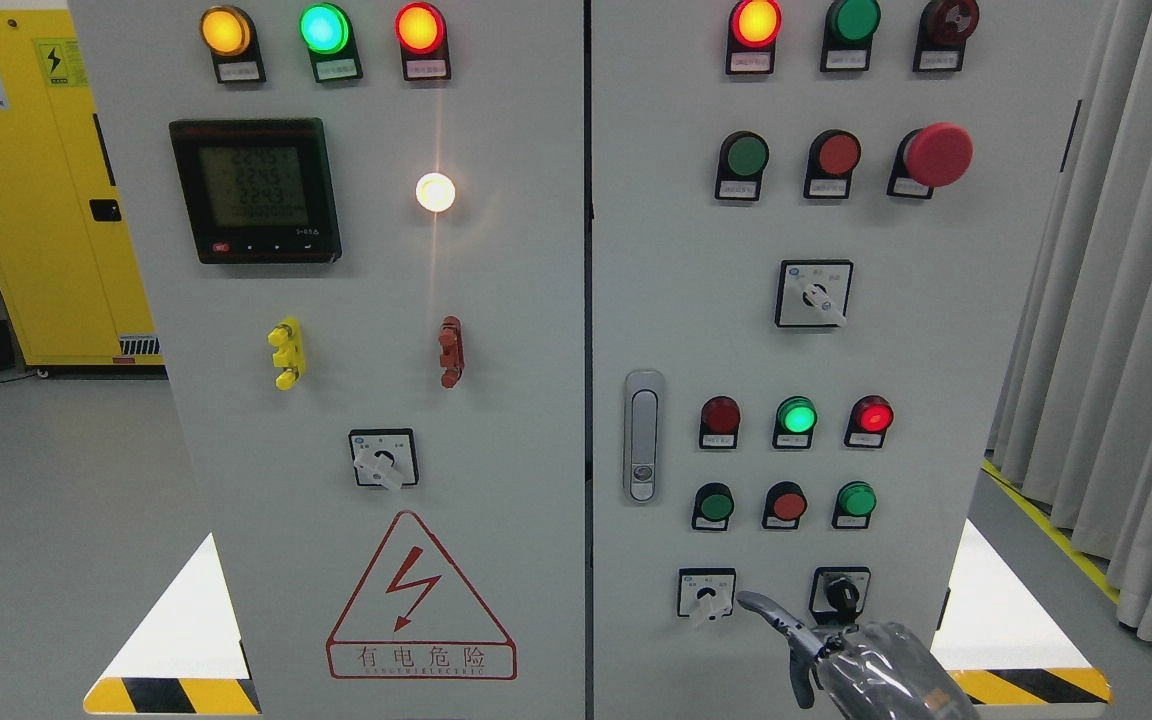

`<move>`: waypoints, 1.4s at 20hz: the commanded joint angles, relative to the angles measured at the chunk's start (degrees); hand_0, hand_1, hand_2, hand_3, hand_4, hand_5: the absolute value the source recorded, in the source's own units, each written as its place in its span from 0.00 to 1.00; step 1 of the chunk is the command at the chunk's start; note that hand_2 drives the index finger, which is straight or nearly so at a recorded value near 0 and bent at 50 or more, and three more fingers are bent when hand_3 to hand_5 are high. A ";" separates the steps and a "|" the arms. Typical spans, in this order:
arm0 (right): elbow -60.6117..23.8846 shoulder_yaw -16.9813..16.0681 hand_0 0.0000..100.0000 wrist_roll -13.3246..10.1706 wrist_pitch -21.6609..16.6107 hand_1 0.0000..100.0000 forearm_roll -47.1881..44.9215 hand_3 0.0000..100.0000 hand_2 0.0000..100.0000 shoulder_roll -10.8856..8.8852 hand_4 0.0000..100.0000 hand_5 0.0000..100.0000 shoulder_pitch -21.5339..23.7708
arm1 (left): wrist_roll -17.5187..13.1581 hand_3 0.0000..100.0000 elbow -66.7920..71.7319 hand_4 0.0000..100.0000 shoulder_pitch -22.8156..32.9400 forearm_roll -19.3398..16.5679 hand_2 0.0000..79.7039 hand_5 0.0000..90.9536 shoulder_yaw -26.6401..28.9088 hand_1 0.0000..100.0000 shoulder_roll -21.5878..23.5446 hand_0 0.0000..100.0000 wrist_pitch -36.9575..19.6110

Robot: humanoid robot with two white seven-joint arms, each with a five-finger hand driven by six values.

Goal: Press green start button
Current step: 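Raise the right hand toward the bottom row of push buttons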

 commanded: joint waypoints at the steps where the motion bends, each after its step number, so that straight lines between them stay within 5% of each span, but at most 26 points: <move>1: 1.40 2.12 0.41 0.52 0.72 0.64 1.26 0.78 0.00 0.27 0.81 0.79 -3.88 | 0.04 0.00 -1.58 0.00 -1.49 0.00 0.00 0.00 -0.01 0.56 -0.06 0.12 -0.04; 28: 11.25 3.00 0.46 0.52 2.39 0.63 2.22 0.75 0.00 -0.17 0.79 0.77 -10.91 | 0.04 0.00 -1.58 0.00 -1.49 0.00 0.00 0.00 -0.01 0.56 -0.06 0.12 -0.04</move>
